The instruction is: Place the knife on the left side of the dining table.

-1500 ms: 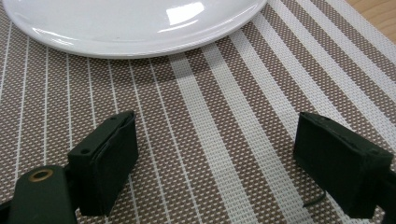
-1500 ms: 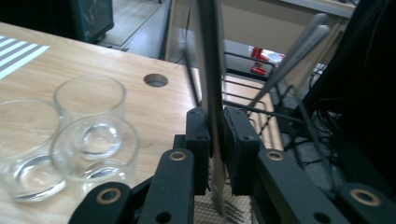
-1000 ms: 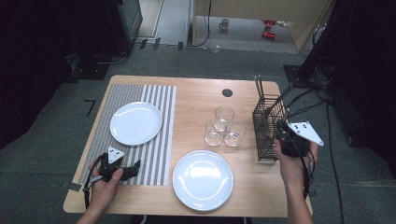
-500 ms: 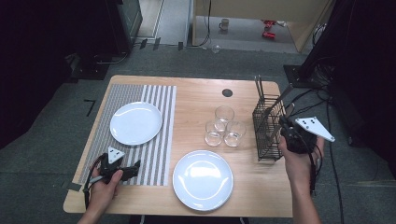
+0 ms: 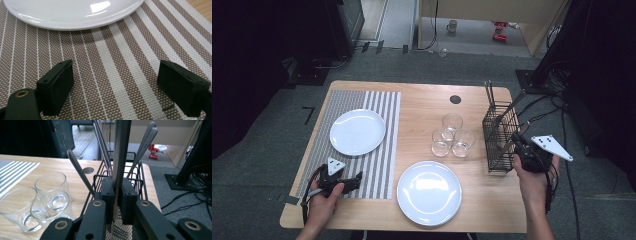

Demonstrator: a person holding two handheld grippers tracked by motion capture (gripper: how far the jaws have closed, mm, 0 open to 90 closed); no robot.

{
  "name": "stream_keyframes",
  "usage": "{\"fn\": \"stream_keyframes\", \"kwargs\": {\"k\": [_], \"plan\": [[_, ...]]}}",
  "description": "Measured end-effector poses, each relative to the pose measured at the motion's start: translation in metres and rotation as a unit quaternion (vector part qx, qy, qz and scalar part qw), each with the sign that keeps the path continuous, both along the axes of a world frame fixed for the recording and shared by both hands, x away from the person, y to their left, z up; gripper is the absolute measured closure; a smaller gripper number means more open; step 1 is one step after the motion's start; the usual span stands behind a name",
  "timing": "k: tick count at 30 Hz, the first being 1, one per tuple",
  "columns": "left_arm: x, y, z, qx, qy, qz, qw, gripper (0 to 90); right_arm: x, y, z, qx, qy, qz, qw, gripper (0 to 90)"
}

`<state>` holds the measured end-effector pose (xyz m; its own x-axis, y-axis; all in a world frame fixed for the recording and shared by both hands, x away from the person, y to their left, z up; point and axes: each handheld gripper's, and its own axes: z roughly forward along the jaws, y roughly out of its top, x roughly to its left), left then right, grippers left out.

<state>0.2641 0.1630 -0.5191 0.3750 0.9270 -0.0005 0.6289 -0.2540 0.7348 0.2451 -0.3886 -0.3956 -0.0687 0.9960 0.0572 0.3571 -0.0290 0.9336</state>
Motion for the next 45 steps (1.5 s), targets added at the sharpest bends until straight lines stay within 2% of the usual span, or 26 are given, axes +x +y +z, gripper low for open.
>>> {"fn": "stream_keyframes", "kwargs": {"k": [6,13,20,25,31,37,42,43,45], "plan": [[0.000,0.000,0.000,0.000,0.000,0.000,1.0000,14.0,-0.003,0.001,-0.006,0.007,-0.004,-0.006,0.9999,82.9],[0.000,0.000,0.000,0.000,0.000,0.000,1.0000,14.0,0.000,0.002,-0.016,0.019,0.005,-0.010,0.9998,82.0],[0.000,0.000,0.000,0.000,0.000,0.000,1.0000,13.9,0.000,0.001,-0.012,0.009,0.010,-0.014,0.9998,83.3],[0.000,-0.001,0.000,0.000,0.001,0.004,1.0000,13.9,-0.004,-0.002,0.000,0.019,0.000,-0.017,0.9997,83.4],[0.000,-0.002,0.000,0.001,0.001,0.011,0.9999,13.8,-0.005,-0.001,0.011,0.015,-0.005,-0.014,0.9998,83.4],[0.001,-0.004,0.000,-0.001,0.000,0.020,0.9998,13.7,-0.008,0.003,0.028,0.009,-0.008,-0.009,0.9999,83.5],[-0.001,-0.003,0.001,0.006,0.005,0.020,0.9998,10.9,-0.011,0.005,0.039,0.008,-0.017,-0.008,0.9998,83.4],[-0.003,-0.003,0.002,0.012,0.003,0.017,0.9998,10.4,-0.012,0.006,0.044,0.007,-0.022,-0.006,0.9997,83.4],[-0.004,-0.004,0.005,0.008,-0.003,0.010,0.9999,10.5,-0.013,0.007,0.048,0.008,-0.026,-0.004,0.9996,83.4]]}}
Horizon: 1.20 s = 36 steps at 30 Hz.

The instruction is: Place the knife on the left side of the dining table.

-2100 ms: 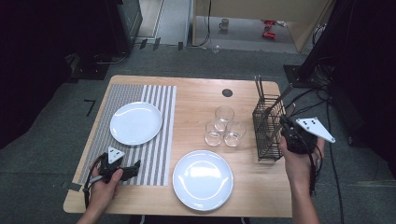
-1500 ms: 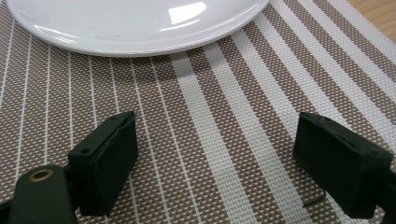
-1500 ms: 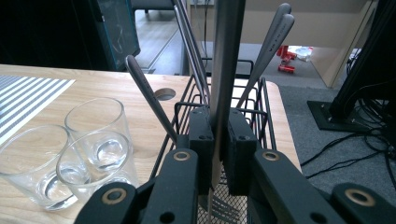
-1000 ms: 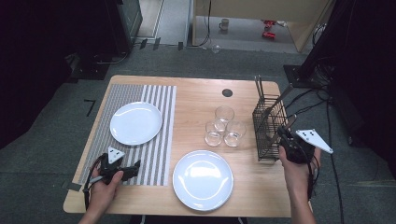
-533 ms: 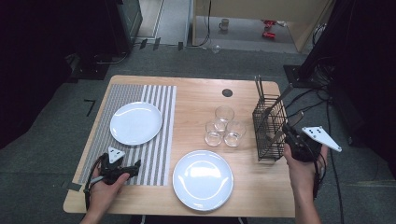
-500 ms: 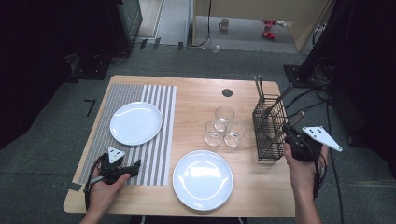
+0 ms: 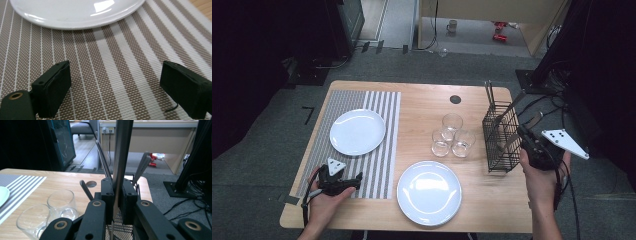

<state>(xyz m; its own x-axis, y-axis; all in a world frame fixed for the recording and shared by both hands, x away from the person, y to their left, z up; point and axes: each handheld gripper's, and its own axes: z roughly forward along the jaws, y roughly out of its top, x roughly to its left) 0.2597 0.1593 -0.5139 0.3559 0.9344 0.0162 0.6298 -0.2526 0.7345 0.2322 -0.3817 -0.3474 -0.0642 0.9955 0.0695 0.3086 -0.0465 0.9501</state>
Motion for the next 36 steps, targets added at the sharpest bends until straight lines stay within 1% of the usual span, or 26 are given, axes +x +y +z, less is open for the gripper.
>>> {"fn": "stream_keyframes", "kwargs": {"k": [5,9,11,13,16,17,19,20,21,23,25,30,31,32,36], "plan": [[-0.003,-0.005,0.011,-0.014,-0.013,-0.019,0.9996,10.5,0.000,0.003,0.009,-0.002,-0.005,0.004,1.0000,83.4],[-0.005,-0.012,0.020,-0.020,-0.021,-0.035,0.9990,10.4,-0.001,0.007,0.016,-0.004,-0.009,0.010,0.9999,83.4],[-0.005,-0.013,0.021,-0.022,-0.022,-0.037,0.9988,10.4,-0.001,0.008,0.018,-0.003,-0.012,0.011,0.9999,83.5],[-0.006,-0.019,0.026,-0.025,-0.029,-0.044,0.9983,10.4,-0.003,0.009,0.022,-0.002,-0.015,0.014,0.9998,83.4],[-0.006,-0.025,0.032,-0.029,-0.034,-0.054,0.9975,10.4,-0.005,0.011,0.027,-0.003,-0.019,0.018,0.9997,83.4],[-0.006,-0.025,0.032,-0.029,-0.034,-0.054,0.9975,10.5,-0.005,0.011,0.027,-0.003,-0.019,0.018,0.9997,83.4],[-0.005,-0.032,0.038,-0.035,-0.040,-0.061,0.9967,10.5,-0.007,0.013,0.032,-0.003,-0.024,0.023,0.9995,83.4],[-0.005,-0.032,0.038,-0.035,-0.040,-0.061,0.9967,10.5,-0.007,0.013,0.032,-0.003,-0.024,0.023,0.9995,83.4],[-0.004,-0.037,0.041,-0.038,-0.045,-0.067,0.9960,10.4,-0.009,0.016,0.036,-0.002,-0.028,0.029,0.9992,83.5],[-0.004,-0.042,0.045,-0.040,-0.048,-0.075,0.9953,10.5,-0.010,0.018,0.039,-0.007,-0.030,0.035,0.9989,83.5],[-0.003,-0.048,0.047,-0.043,-0.052,-0.081,0.9944,10.5,-0.012,0.022,0.042,-0.006,-0.031,0.043,0.9986,83.5],[-0.002,-0.061,0.053,-0.050,-0.058,-0.094,0.9926,10.4,-0.014,0.031,0.047,-0.004,-0.034,0.059,0.9977,83.4],[-0.002,-0.061,0.053,-0.050,-0.058,-0.094,0.9926,10.5,-0.015,0.033,0.048,-0.004,-0.034,0.063,0.9974,83.5],[-0.002,-0.066,0.055,-0.052,-0.061,-0.101,0.9916,10.5,-0.015,0.035,0.048,-0.004,-0.035,0.067,0.9971,83.4],[-0.002,-0.075,0.058,-0.055,-0.065,-0.112,0.9900,10.5,-0.016,0.043,0.050,-0.002,-0.035,0.080,0.9962,83.4]]}}
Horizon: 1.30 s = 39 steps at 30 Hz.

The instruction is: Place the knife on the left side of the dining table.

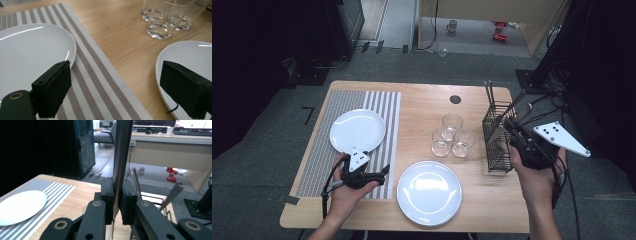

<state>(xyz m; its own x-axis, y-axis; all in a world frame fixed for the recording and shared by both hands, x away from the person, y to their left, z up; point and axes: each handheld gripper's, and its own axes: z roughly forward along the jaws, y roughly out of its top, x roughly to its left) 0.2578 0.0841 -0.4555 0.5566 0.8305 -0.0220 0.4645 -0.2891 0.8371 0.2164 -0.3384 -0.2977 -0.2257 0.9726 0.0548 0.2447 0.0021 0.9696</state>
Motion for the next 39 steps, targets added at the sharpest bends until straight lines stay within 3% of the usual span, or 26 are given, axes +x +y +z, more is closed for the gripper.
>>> {"fn": "stream_keyframes", "kwargs": {"k": [29,39], "plan": [[-0.001,-0.035,0.012,-0.022,-0.018,-0.049,0.9984,12.1,0.008,0.049,-0.011,0.001,0.013,0.068,0.9976,83.5],[-0.003,-0.043,0.016,-0.036,-0.028,-0.072,0.9964,13.8,0.010,0.064,-0.015,0.000,0.017,0.088,0.9960,83.5]]}}
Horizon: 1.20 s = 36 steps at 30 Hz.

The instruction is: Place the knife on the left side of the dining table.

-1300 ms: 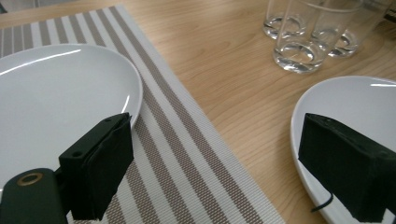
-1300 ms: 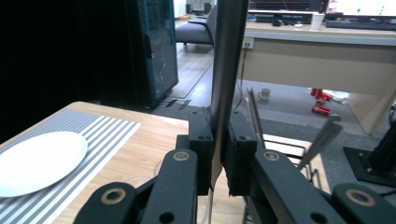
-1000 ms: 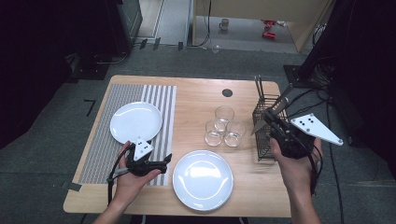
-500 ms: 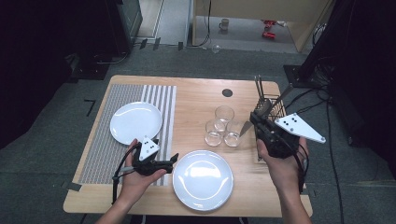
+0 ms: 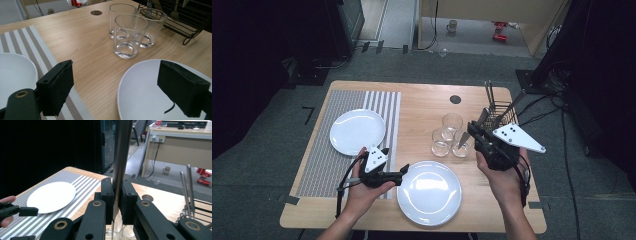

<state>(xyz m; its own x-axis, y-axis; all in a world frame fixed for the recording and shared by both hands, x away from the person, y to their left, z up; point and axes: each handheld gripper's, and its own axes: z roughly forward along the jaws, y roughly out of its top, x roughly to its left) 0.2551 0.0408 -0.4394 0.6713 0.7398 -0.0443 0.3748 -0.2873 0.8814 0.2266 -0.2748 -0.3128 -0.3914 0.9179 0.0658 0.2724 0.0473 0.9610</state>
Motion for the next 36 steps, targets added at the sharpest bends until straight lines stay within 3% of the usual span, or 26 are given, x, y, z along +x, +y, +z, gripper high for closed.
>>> {"fn": "stream_keyframes", "kwargs": {"k": [14,36], "plan": [[-0.001,-0.008,0.003,-0.005,0.002,-0.019,0.9998,13.8,0.000,0.018,-0.004,-0.002,0.003,0.023,0.9997,83.5],[-0.001,-0.024,0.010,-0.019,-0.015,-0.048,0.9986,13.9,0.001,0.045,-0.012,0.000,0.011,0.067,0.9977,83.5]]}}
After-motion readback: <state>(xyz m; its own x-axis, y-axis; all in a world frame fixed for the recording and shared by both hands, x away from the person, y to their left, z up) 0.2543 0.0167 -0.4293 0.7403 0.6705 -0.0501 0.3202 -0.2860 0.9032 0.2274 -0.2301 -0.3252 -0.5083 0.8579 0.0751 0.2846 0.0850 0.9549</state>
